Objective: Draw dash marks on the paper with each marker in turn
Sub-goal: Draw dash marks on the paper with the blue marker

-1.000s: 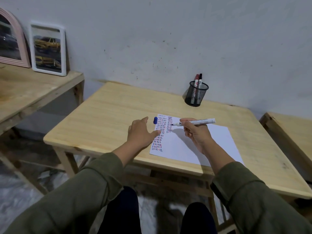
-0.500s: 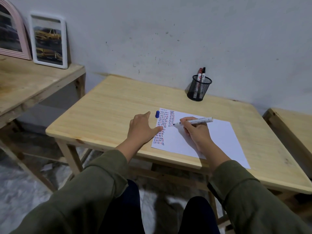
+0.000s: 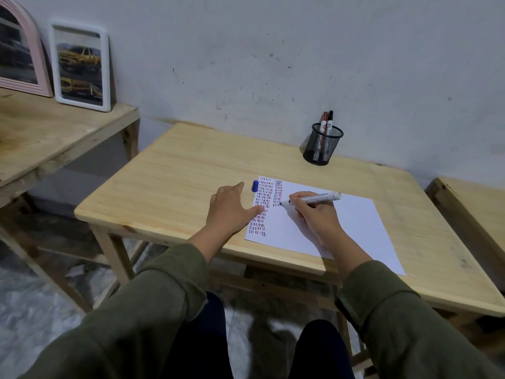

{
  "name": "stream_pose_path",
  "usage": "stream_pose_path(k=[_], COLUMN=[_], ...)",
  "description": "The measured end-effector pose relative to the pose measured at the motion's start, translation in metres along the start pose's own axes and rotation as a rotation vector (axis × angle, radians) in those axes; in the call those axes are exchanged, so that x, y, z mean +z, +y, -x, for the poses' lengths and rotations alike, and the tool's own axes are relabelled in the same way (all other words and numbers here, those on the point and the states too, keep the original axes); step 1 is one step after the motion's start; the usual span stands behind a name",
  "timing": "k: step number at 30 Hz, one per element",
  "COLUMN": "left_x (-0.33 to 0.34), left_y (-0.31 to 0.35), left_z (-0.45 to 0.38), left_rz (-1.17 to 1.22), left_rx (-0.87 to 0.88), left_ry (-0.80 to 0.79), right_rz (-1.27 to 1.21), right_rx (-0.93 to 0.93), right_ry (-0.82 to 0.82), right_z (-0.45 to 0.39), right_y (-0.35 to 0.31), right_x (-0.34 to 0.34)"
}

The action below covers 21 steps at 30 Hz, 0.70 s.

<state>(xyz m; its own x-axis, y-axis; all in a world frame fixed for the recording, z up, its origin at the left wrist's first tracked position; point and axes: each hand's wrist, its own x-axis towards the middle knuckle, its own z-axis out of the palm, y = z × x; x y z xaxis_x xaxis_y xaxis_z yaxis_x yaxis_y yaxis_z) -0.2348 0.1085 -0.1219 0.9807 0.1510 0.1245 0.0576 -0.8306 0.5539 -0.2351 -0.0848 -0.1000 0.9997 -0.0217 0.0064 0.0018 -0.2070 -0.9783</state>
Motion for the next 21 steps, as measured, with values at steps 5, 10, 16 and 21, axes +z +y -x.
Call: stream_pose_path(k=[5,10,16,21], left_x=[0.0000,-0.0004,0.0010,-0.0008], left_y=[0.0000,0.0007,-0.0007,0.0009], left_z=[0.0007,0.0010,0.0006,-0.0025], left_rz=[0.010,0.016,0.023,0.098], left_rx=[-0.003,0.002,-0.011,-0.014], left_ry=[0.004,0.011,0.006,0.019], right_rz=[0.021,0.019,0.010,-0.049], right_rx=[-0.001,0.005,-0.025,0.009], right_ry=[-0.001,-0.005,-0.011,-0.025], right_z=[0.0013,0.0028,0.0046,0.0033], right_y=[-0.0021,-0.0043,-0.0072,-0.0057], right_x=[-0.0001,0.0004,-0.0010,-0.0042])
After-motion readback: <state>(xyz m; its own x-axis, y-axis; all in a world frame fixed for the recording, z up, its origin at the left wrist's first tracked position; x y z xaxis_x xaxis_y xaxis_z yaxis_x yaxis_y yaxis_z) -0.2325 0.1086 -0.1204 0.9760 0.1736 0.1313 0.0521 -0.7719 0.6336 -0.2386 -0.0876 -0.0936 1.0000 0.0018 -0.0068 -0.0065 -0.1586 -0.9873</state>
